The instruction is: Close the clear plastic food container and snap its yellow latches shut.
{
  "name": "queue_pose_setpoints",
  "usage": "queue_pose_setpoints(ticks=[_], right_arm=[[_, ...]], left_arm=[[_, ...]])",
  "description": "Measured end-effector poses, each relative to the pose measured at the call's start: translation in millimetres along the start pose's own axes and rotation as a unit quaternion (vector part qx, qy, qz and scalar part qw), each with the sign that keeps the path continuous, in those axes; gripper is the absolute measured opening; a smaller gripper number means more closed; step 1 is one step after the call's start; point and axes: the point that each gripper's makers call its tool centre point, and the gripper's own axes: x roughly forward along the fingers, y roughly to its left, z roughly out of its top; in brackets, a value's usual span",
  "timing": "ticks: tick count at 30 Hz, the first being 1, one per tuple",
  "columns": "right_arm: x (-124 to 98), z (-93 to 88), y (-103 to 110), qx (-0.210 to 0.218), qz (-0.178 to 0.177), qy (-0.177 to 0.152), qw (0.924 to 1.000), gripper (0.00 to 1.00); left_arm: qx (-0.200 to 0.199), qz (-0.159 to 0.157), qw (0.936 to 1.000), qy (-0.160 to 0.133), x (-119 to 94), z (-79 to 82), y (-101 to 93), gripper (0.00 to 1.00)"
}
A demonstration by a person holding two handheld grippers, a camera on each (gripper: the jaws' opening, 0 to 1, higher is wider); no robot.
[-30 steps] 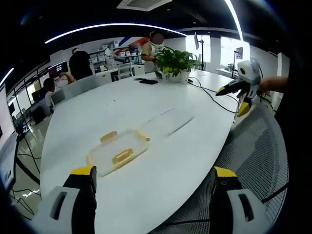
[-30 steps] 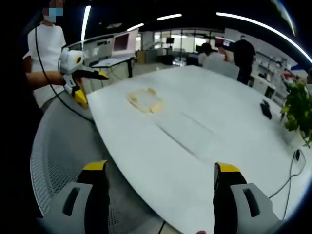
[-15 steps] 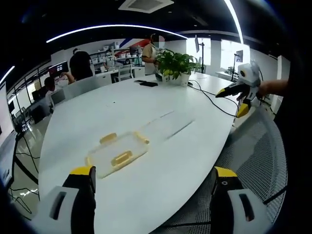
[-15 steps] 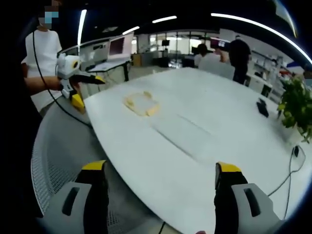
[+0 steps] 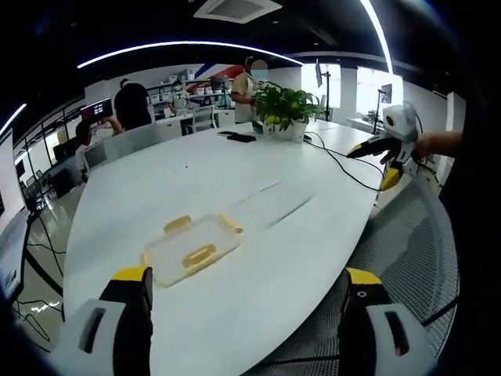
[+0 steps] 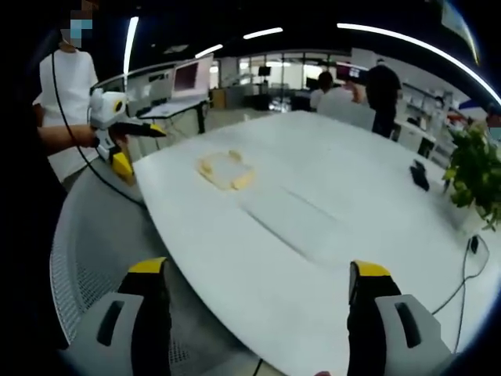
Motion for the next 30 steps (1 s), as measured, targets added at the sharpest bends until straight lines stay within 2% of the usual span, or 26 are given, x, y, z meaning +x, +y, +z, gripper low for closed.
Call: queue_pose_setpoints(ticks=[9,23,30], right_arm=[[-1.4,3.7,-3.2,0.001,-0.003,-0.004,1.0,0.99],[0.9,7.6,-3.2,-0.002,0.004,0.003,1.0,0.99],[4.1,12.6,-2.7,-0.016,0.016,0.011,0.9997,0.99]], left_arm=[[0.001,0.004,0.9999,-0.011,-2.9,10.7,2.5,0.99],[0.015,0.001,0.9998,-0.011,-7.1,27.5,2.4,0.99],[0.023,-0.007,0.9997,-0.011,-6.3,29.4,14.2,0.99]])
